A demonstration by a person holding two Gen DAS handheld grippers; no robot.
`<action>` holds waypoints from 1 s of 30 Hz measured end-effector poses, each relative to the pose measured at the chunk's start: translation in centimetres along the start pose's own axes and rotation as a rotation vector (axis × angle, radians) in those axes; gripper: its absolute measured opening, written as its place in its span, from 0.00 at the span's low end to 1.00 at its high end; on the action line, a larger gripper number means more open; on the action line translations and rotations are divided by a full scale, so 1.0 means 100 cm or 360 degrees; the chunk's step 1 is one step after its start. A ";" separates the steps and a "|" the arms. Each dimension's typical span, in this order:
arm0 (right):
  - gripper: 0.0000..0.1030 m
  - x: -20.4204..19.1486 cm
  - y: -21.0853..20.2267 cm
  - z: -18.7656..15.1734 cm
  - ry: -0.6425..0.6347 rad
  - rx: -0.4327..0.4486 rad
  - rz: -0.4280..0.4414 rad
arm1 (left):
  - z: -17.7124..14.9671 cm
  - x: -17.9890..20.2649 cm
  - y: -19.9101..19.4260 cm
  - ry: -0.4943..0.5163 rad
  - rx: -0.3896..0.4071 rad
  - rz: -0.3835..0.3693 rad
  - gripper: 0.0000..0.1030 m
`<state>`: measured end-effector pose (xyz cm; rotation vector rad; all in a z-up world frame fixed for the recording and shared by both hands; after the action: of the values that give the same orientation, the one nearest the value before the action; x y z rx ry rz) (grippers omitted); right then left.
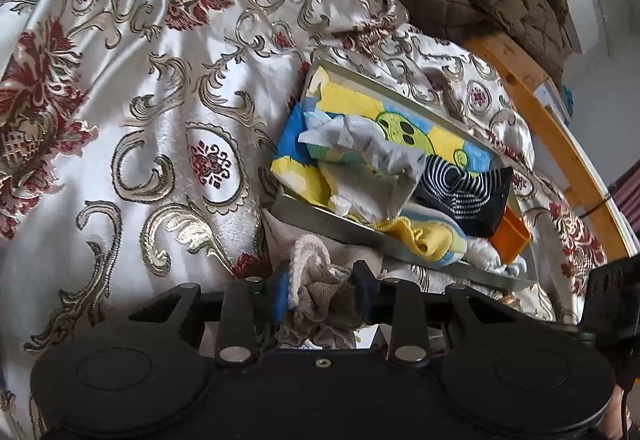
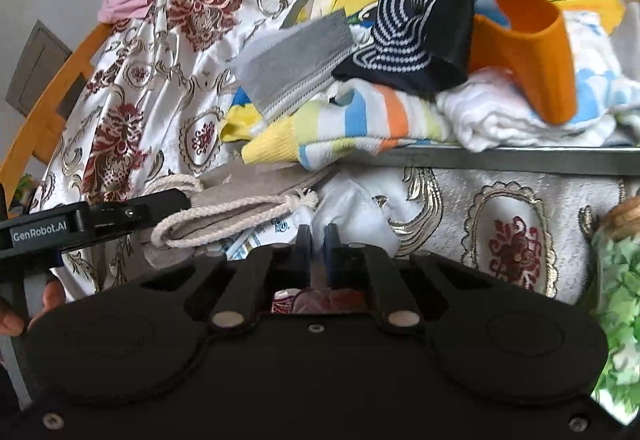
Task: Organize soft objects
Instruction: 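Carry the pouch and white cloth into the painted tray and open both tools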
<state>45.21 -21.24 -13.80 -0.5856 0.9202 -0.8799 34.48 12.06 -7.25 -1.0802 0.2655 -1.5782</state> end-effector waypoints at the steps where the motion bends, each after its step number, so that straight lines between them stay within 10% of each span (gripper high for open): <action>1: 0.01 -0.001 -0.001 0.000 0.0000 0.0010 -0.0007 | 0.000 0.000 -0.001 -0.0003 0.0006 0.0005 0.33; 30: 0.00 -0.017 -0.124 0.015 -0.0007 0.0531 0.0098 | 0.014 0.039 -0.070 0.0106 0.0808 -0.0230 0.33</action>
<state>41.08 -26.20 -2.99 -0.2698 0.7618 -0.9511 31.23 11.48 0.18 -0.6619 -0.1700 -1.6897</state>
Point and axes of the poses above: each gripper's, at about its wrist camera, not at the fingertips, and y roughly the way its jaws point, x to its right, z to its top, the point moved 4 cm from there along y, roughly the way its jaws point, and after that the axes turned 1 degree about -x, right-handed, at the moved point
